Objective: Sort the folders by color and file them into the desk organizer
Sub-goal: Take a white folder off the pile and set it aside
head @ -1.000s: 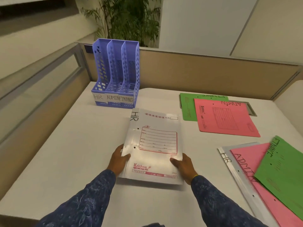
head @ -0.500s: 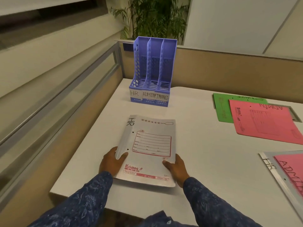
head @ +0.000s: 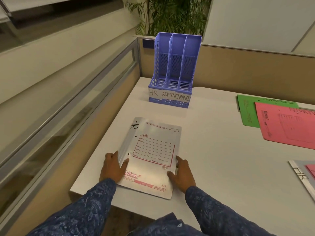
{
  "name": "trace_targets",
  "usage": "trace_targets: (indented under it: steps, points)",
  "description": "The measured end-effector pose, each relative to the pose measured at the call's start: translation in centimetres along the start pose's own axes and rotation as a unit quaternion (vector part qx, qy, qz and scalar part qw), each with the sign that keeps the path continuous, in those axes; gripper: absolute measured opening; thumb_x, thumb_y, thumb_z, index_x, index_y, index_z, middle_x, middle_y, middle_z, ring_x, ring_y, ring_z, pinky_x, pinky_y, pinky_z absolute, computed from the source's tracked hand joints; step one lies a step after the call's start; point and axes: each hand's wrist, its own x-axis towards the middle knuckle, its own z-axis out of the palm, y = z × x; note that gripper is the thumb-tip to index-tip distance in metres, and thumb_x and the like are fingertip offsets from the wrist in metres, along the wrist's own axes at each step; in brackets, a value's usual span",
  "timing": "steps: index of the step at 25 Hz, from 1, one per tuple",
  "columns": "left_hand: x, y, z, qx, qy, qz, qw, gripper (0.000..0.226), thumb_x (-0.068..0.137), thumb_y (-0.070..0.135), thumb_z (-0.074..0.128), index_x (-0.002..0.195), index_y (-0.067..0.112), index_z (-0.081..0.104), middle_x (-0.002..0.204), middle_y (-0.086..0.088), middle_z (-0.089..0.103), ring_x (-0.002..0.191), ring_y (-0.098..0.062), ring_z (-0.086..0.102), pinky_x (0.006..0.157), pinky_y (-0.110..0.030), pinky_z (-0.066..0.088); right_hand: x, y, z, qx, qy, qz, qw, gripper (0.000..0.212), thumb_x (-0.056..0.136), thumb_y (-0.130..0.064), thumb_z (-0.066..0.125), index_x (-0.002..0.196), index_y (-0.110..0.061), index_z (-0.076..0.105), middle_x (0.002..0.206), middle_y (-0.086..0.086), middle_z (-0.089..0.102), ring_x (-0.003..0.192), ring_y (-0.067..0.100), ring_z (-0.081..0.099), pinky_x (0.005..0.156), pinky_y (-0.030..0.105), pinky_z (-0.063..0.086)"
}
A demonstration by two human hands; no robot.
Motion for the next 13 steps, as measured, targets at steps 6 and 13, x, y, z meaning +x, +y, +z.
trace_targets:
  steps: [6, 13]
  points:
    - [-0.5, -1.1, 0.6, 0.11, 0.024, 0.028, 0.993, 0.073, 0.093, 0.062, 0.041, 0.15, 0.019, 0.028, 0.145, -0.009, 0.037, 0.128, -0.027, 0.041, 0.106, -0.045, 0.038, -1.3, 0.5, 1.5, -0.273, 0.009, -0.062, 0.96, 0.079, 0.086, -0.068, 0.044, 0.151, -0.028, 0.026, 0.159, 0.001, 0.018, 0.143, 0.027, 0.02, 0.118, 0.042, 0.019]
    - [-0.7, -0.8, 1.2, 0.119, 0.04, 0.059, 0.99, 0.068, 0.093, 0.058, 0.044, 0.148, 0.02, 0.033, 0.147, -0.011, 0.039, 0.13, -0.03, 0.042, 0.107, -0.051, 0.038, -1.6, 0.5, 0.8, -0.284, -0.001, -0.077, 0.956, 0.076, 0.087, -0.066, 0.044, 0.151, -0.028, 0.027, 0.159, 0.0, 0.021, 0.143, 0.026, 0.022, 0.118, 0.044, 0.019]
